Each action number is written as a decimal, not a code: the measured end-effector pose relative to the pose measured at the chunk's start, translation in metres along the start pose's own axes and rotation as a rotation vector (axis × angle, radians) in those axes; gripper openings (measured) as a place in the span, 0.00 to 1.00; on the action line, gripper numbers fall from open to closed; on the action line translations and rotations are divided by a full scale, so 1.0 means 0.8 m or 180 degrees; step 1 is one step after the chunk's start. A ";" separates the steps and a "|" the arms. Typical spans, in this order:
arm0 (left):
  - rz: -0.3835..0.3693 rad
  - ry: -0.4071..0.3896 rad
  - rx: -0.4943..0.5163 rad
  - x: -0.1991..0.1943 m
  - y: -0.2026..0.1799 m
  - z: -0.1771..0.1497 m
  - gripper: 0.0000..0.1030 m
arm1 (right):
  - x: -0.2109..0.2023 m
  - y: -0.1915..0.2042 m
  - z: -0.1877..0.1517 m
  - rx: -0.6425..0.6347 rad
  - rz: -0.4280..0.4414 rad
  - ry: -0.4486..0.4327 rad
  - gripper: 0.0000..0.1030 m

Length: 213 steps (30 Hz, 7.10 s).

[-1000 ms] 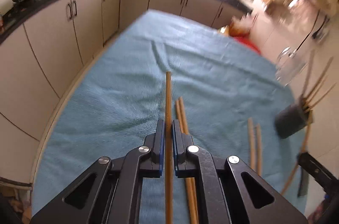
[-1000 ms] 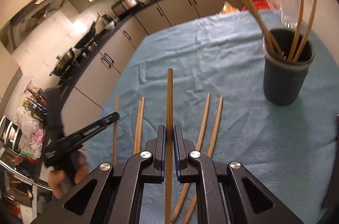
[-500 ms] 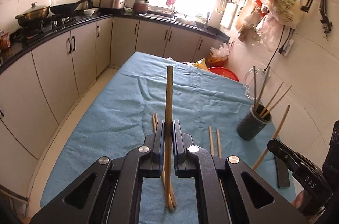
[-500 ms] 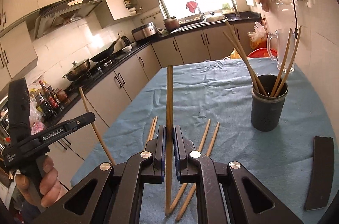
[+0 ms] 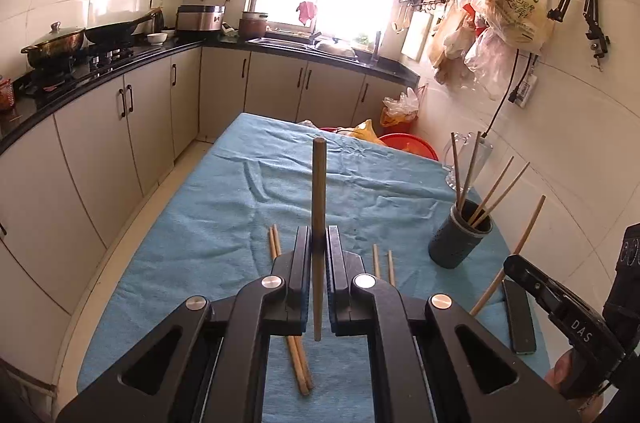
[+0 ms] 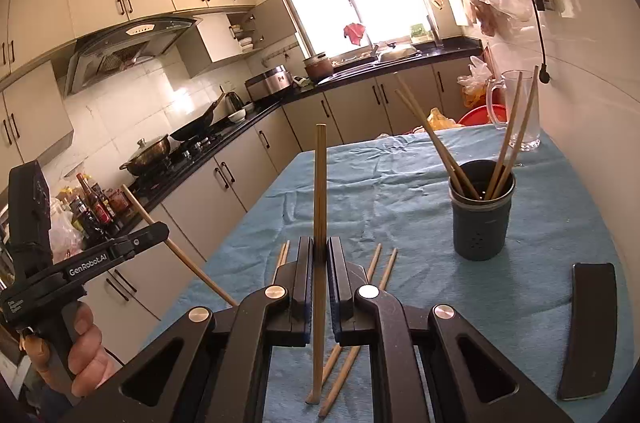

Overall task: Organize utensils
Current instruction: 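Lift the right tool's chopstick upright toward the holder while the left tool carries its own, then lower the right tool's chopstick into the holder and open while the left tool does likewise, then withdraw both open tools from the holder back over the remaining chopsticks, then close the right tool on one chopstick while the left tool grasps another, then lift the right tool's chopstick upright toward the holder while the left tool carries its own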

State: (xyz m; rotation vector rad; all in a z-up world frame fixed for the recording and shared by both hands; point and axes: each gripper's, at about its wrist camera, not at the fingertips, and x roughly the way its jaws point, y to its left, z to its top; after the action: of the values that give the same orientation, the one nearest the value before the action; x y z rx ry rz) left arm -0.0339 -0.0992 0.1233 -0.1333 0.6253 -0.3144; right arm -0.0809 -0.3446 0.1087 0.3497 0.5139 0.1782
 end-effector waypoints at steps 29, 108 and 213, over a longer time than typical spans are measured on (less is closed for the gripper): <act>-0.0066 -0.0007 0.0252 0.000 -0.048 0.003 0.06 | -0.032 -0.040 0.010 0.0247 -0.0092 -0.0190 0.07; -0.0683 0.0264 0.0568 0.191 -0.250 0.106 0.14 | 0.020 -0.209 0.137 0.0732 -0.0897 -0.0506 0.09; 0.0376 0.1589 -0.0258 0.236 0.086 -0.054 0.08 | 0.249 -0.069 -0.035 0.0467 -0.0898 0.1786 0.27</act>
State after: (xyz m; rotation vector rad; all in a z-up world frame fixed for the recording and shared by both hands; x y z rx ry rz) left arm 0.1019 -0.0971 -0.0308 -0.0945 1.1367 -0.2071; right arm 0.0798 -0.3377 -0.0242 0.3654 1.1268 -0.0408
